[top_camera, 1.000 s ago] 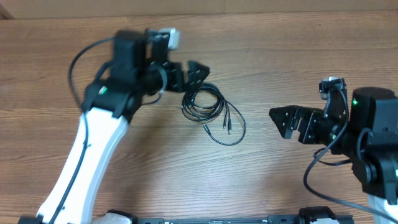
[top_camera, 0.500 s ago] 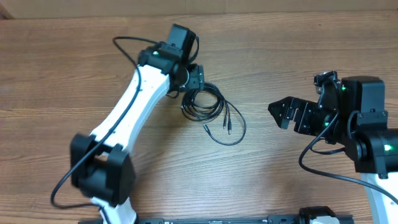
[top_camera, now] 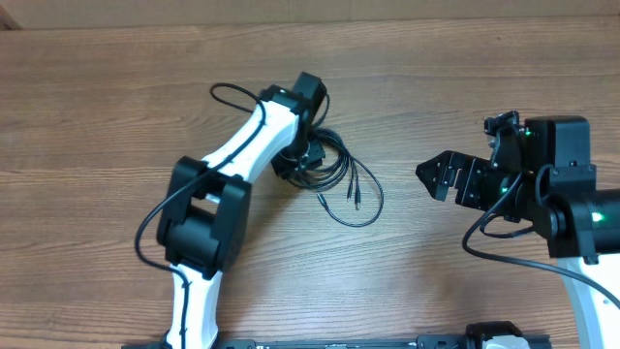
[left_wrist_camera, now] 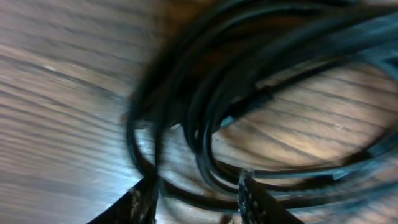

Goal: Untangle cables
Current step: 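Grasp the cable coil with the left gripper and lift it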

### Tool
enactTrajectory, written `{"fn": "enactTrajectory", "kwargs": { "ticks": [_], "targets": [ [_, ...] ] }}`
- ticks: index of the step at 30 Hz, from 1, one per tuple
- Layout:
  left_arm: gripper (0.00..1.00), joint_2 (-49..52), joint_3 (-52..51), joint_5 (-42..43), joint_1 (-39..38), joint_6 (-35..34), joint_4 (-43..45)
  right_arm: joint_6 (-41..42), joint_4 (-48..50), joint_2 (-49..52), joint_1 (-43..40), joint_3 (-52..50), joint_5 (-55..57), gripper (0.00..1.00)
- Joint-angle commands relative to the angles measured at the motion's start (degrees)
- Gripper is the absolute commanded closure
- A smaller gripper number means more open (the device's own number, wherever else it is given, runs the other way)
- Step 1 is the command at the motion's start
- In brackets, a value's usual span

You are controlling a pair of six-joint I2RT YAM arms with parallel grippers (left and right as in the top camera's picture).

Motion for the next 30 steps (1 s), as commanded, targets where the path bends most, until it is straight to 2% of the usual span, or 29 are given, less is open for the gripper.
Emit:
{"fn": "enactTrajectory", "kwargs": {
  "ticks": [1,7,8,10,11,12,15,23,30],
  "targets": [
    [0.55,3.6,0.6,0.3,-1.3,-4.5,1.1,0.2,0.1,0.7,0.3,1.4,0.3,0.0],
    [0.55,5.7,0.6,0.1,-1.5,-4.5,1.4,0.2,0.1,1.1,0.3,1.4,0.3,0.0],
    [0.59,5.7,0.6,-0.2,-1.5,-4.5,1.4,0.2,0.1,1.1,0.3,1.4,0.3,0.0],
    [0.78,5.7,0.6,-1.2,-1.5,-4.3,1.5,0.2,0.1,1.1,0.3,1.4,0.3,0.0],
    [0.93,5.7,0.6,-1.6,-1.5,-3.4,1.7,0.2,0.1,1.2,0.3,1.4,0.3,0.0],
    [0.96,5.7,0.6,-1.7,-1.4,-1.4,2.4,0.2,0.2,1.3,0.3,1.4,0.3,0.0],
    [0.96,5.7,0.7,-1.3,-1.4,5.6,4.3,0.2,0.1,1.6,0.3,1.4,0.3,0.0],
    [0.96,1.3,6.1,1.9,-0.9,17.6,3.4,0.2,1.0,4.3,0.3,1.4,-0.1,0.0],
    [0.96,-12.0,7.0,4.3,-1.3,21.8,4.1,0.2,4.0,7.6,0.3,1.4,-0.1,0.0]
  ]
}}
